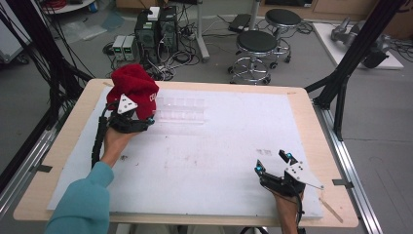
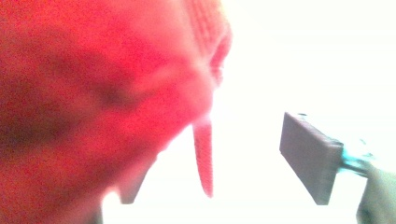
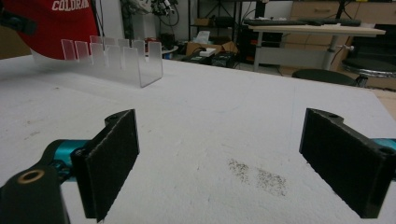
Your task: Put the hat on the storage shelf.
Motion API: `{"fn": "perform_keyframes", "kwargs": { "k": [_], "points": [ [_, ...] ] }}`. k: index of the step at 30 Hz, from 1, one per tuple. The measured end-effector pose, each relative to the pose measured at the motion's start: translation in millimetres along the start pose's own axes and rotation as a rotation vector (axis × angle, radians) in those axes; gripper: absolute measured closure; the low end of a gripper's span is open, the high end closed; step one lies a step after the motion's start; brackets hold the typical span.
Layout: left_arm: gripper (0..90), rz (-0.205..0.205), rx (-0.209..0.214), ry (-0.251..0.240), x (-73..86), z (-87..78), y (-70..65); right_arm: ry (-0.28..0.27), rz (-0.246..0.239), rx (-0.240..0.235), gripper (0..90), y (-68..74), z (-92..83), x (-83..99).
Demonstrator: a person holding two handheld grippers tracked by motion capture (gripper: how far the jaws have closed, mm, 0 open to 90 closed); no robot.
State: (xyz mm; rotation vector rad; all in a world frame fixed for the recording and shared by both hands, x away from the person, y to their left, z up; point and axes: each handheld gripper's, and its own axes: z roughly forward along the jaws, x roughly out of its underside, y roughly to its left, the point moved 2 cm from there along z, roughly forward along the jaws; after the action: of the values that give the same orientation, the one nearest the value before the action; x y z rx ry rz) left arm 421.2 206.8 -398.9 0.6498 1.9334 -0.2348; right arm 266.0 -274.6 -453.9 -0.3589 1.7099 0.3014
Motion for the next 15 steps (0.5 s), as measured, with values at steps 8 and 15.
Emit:
{"fn": "perform_keyframes", "kwargs": {
  "k": [8, 15],
  "points": [
    [12.0, -0.007, 0.042, -0.055, 9.9, -16.1, -2.2, -0.005, -0.007, 0.002, 10.9, 0.1, -0.1, 0.0],
    [12.1, 0.039, 0.087, -0.119, 39.7, -54.6, -3.2, -0.011, -0.004, 0.002, 10.9, 1.0, -1.3, 0.3]
  ]
}}
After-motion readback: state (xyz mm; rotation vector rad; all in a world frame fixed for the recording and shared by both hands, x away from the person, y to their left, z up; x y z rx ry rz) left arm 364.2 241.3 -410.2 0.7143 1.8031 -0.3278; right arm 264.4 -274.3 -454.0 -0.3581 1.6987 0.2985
